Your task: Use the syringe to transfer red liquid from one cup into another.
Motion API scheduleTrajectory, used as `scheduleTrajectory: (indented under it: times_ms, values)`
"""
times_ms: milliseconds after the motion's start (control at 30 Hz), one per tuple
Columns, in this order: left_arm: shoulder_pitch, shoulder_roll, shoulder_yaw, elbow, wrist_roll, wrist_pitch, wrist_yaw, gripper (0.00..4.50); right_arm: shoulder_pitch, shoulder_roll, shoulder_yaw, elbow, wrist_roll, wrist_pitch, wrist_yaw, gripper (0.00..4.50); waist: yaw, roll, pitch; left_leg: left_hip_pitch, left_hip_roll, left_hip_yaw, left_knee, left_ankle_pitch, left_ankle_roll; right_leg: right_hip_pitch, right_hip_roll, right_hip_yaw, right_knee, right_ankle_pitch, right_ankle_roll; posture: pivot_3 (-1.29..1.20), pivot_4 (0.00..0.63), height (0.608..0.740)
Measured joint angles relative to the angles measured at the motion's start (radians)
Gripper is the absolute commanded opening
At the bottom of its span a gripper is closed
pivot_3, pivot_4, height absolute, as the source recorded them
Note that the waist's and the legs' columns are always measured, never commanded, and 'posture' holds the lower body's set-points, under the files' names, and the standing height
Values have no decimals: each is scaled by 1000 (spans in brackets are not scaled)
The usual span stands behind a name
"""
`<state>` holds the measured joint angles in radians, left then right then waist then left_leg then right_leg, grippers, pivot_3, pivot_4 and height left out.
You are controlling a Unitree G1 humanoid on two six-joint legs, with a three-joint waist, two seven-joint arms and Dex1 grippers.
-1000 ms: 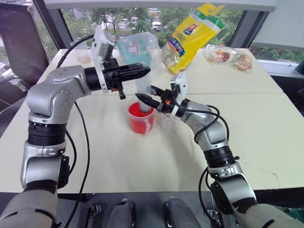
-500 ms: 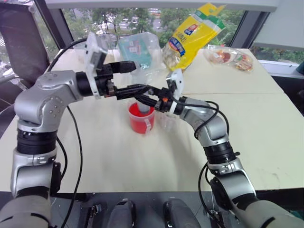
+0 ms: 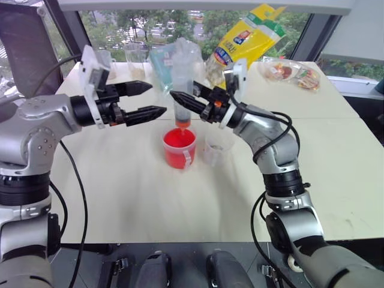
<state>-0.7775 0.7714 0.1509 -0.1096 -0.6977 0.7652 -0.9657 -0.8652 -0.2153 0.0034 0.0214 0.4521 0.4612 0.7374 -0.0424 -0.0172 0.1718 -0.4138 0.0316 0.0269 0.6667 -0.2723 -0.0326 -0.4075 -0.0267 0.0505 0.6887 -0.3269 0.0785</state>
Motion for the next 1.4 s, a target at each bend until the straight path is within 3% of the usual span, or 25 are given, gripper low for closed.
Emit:
scheduleTrajectory:
  times_ms: [333, 500, 733, 1033, 1400]
  values:
    - [-75, -65, -37, 94, 36, -61, -20, 4403, 50, -163, -138, -138, 69, 94, -70, 1419, -2, 0, 0, 0, 0, 0, 0, 0, 0, 0, 1, 0, 0, 0, 0, 0, 150, 740]
    - [-140, -134, -67, 155, 64, -107, -28, 4403, 185, -163, -114, -143, 49, 88, -83, 1419, 0, 0, 0, 0, 0, 1, 0, 0, 0, 0, 1, 1, 0, 0, 0, 0, 150, 740]
    - [-270, -248, -108, 340, 155, -225, -13, 4403, 241, -149, -80, -146, 32, 55, -104, 1419, 1, 0, 0, 0, 0, 1, 0, 0, 0, 0, 1, 0, 0, 0, 0, 0, 150, 740]
    - [-415, -384, -136, 604, 251, -372, -35, 4403, 253, -150, -53, -154, 23, 52, -109, 1419, 1, 0, 0, 0, 0, 1, 0, 0, 0, 0, 2, 0, 0, 0, 0, 0, 150, 740]
    - [-479, -467, -157, 749, 298, -452, -126, 4403, 253, -156, -53, -157, 23, 51, -113, 1419, 1, 0, 0, 0, 0, 1, 0, 0, 0, 0, 2, 0, 0, 0, 0, 0, 150, 740]
